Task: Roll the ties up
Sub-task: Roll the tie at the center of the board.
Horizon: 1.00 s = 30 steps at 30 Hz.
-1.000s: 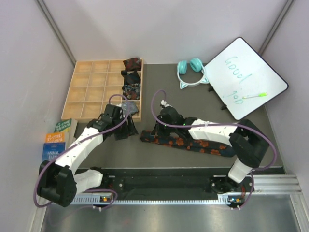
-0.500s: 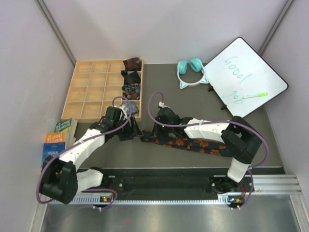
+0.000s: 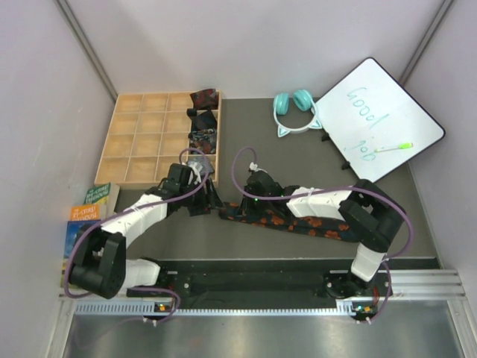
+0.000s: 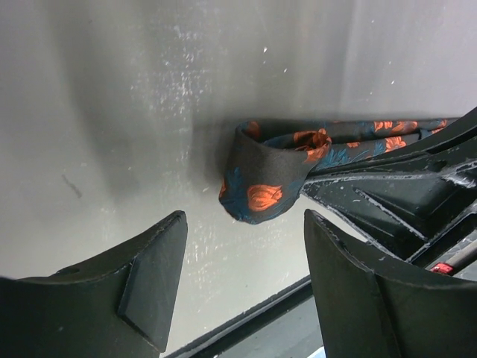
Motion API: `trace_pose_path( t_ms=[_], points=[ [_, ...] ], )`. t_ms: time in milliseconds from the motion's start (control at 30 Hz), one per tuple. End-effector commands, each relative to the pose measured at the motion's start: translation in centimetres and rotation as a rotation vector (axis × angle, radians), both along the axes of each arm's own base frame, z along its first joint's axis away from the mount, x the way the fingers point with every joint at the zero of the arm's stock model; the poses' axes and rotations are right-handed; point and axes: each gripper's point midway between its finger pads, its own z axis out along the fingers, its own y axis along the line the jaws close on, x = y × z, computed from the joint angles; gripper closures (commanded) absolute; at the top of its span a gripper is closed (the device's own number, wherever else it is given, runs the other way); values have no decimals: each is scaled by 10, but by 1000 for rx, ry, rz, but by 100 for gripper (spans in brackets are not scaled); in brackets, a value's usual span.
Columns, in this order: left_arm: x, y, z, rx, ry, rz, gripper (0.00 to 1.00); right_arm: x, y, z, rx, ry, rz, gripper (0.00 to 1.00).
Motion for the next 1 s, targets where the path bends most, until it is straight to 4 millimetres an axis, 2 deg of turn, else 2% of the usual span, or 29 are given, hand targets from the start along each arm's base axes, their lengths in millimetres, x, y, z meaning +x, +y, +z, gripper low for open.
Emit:
trace_pose_path(
  t_ms=[0, 333, 633, 767, 900, 967],
  points=[
    [14, -9, 6, -53, -69, -28, 32, 5, -2, -6, 8, -15, -6, 100],
    [15, -18, -13, -94, -56, -50, 39, 7, -8, -11, 9, -4, -15, 100],
    [11, -25, -18, -140, -60, -73, 44, 8, -10, -12, 15, -1, -20, 100],
    [7, -26, -19, -153, -57, -71, 49, 8, -10, -13, 15, 2, -20, 100],
    [3, -31, -19, -171, -53, -81, 58, 6, -10, -15, 21, 10, -19, 100],
    [3, -35, -19, -174, -47, -84, 67, 7, -9, -14, 29, 11, -18, 100]
  ],
)
